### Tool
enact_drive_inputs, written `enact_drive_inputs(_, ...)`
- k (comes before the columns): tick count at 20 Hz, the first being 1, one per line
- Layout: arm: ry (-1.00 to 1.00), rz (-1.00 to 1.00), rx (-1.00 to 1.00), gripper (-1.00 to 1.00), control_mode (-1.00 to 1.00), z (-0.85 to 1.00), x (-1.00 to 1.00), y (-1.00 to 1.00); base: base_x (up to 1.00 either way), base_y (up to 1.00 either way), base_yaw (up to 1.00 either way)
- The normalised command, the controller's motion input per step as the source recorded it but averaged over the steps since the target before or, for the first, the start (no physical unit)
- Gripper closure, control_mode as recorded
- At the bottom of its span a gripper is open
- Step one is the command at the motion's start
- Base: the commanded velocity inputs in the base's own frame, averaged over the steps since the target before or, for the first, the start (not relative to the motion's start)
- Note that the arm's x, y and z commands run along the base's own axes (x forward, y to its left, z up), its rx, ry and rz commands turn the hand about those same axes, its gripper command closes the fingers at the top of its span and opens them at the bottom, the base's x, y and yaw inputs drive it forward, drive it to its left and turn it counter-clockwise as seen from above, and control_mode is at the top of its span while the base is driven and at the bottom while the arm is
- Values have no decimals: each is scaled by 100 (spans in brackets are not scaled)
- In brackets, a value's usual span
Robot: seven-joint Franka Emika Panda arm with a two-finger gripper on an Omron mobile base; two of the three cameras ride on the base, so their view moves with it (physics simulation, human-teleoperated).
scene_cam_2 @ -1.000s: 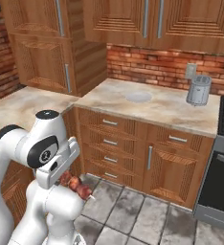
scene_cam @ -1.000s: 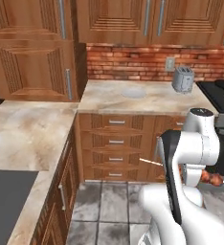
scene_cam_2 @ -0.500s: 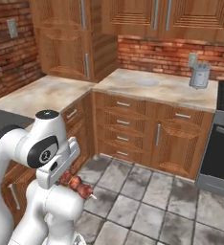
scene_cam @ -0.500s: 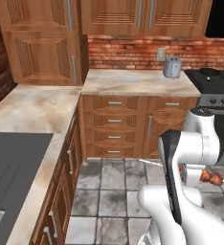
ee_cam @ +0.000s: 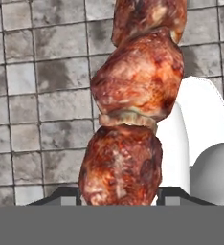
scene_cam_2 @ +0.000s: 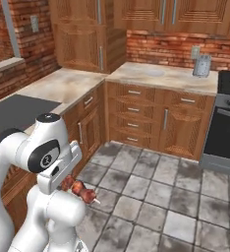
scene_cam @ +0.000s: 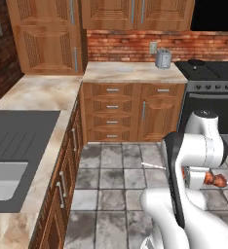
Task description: Place the cold items (carrot and squash) from the fridge in one tupperware on the dining counter. Place the warm items (hot dog and kebab skewer) in the stove area in another tupperware.
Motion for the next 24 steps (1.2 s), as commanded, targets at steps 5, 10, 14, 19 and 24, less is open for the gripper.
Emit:
enact_drive_inputs(5,0,0,0,100,100,0,0,0,-100,1,-1)
enact_drive_inputs(10,0,0,0,100,100,0,0,0,-100,5,0)
enact_drive_inputs(14,0,0,0,100,100,0,0,0,-100,1,0)
enact_drive_inputs(19,0,0,0,100,100,0,0,0,-100,0,0)
enact_drive_inputs(24,0,0,0,100,100,0,0,0,-100,0,0)
